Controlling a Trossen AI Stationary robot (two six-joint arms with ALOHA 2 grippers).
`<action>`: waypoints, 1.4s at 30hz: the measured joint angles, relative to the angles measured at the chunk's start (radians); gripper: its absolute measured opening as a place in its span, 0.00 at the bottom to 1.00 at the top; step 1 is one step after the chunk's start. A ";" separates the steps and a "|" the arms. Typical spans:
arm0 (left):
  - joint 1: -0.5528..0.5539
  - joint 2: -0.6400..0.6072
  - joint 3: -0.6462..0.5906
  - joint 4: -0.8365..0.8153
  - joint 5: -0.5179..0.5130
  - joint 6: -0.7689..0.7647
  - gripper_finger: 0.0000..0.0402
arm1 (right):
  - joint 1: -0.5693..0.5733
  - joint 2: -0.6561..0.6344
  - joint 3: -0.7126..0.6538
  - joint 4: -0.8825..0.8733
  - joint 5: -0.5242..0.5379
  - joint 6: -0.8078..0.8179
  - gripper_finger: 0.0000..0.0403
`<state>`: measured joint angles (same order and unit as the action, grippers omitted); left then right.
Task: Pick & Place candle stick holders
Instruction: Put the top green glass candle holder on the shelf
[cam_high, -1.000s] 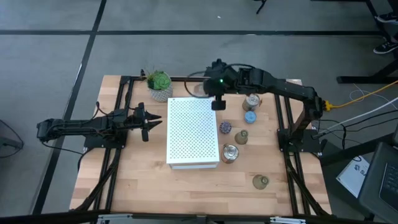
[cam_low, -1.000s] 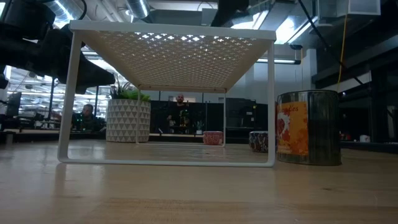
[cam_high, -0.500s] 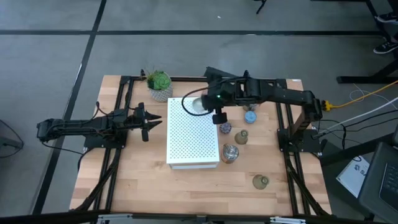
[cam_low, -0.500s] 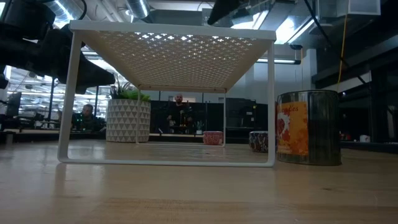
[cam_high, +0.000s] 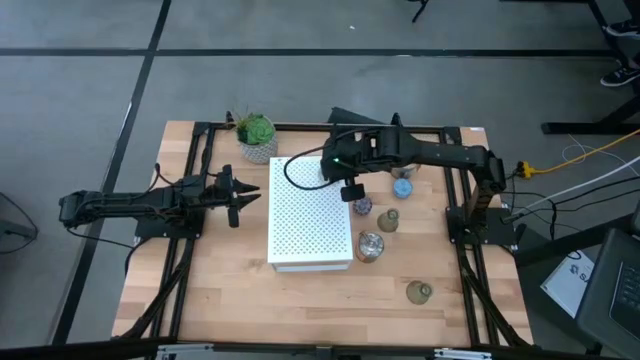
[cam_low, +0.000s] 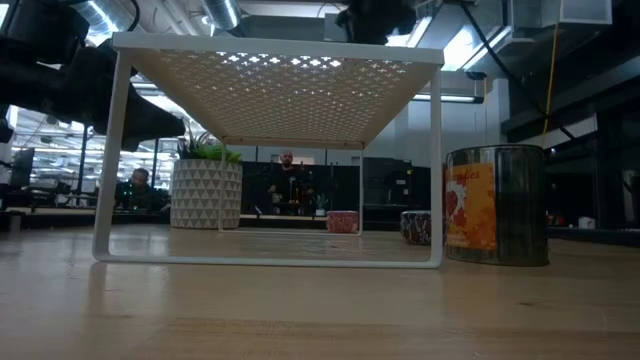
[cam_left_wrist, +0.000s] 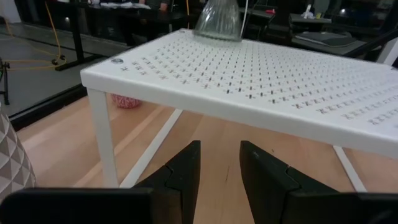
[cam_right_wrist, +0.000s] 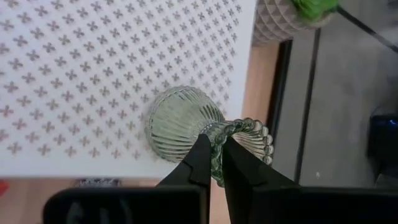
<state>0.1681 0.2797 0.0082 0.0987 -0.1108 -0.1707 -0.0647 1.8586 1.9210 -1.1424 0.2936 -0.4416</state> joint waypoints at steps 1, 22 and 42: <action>0.000 -0.002 0.000 -0.004 0.000 0.000 0.27 | 0.000 0.003 0.001 0.005 0.002 0.000 0.05; 0.000 0.001 0.000 0.002 0.000 0.000 0.27 | -0.020 0.000 0.000 -0.028 0.025 0.018 0.04; 0.000 0.001 0.000 0.002 0.000 0.000 0.27 | -0.019 0.002 -0.002 0.002 -0.059 0.045 0.22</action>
<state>0.1680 0.2806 0.0084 0.1007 -0.1108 -0.1705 -0.0834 1.8610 1.9186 -1.1405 0.2351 -0.3965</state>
